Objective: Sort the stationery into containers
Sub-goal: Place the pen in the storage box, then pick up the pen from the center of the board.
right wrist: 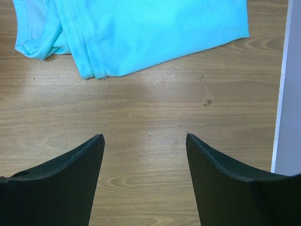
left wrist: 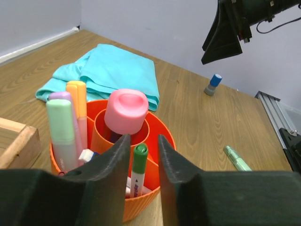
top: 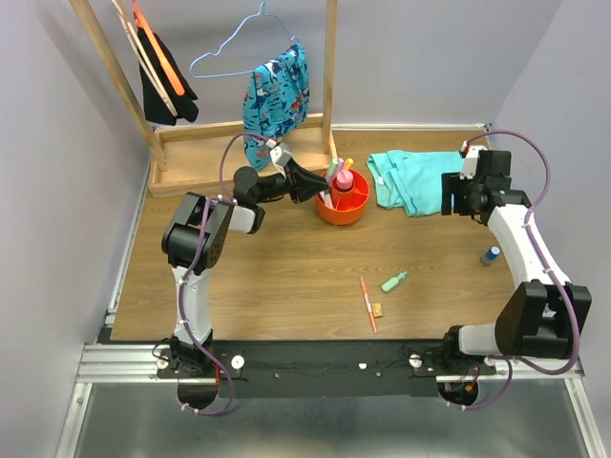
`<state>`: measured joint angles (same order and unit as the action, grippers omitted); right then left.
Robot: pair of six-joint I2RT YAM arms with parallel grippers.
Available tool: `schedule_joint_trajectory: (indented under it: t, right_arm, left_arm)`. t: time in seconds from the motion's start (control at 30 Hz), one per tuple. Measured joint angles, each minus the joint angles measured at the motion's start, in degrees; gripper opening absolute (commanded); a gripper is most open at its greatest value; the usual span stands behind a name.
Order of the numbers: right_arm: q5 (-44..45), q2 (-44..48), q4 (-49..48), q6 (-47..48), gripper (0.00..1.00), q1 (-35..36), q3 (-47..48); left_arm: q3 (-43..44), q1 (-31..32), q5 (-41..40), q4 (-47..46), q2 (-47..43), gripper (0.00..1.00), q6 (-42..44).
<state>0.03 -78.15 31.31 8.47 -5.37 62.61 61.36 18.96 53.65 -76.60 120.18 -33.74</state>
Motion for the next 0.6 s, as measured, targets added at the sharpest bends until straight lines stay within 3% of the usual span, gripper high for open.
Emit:
schedule_joint_trajectory:
  t: [0.37,0.6]
  right_arm:
    - [-3.3,1.3,0.4,0.6,0.77,0.0,-0.7]
    - [-15.4,1.4,5.4,10.7,0.75,4.6,0.1]
  left_arm:
    - [-3.0,-2.6,1.6,0.5,-5.3,0.48,0.1]
    - [-6.7,-6.5,6.7,14.1,-20.7,0.51,7.3]
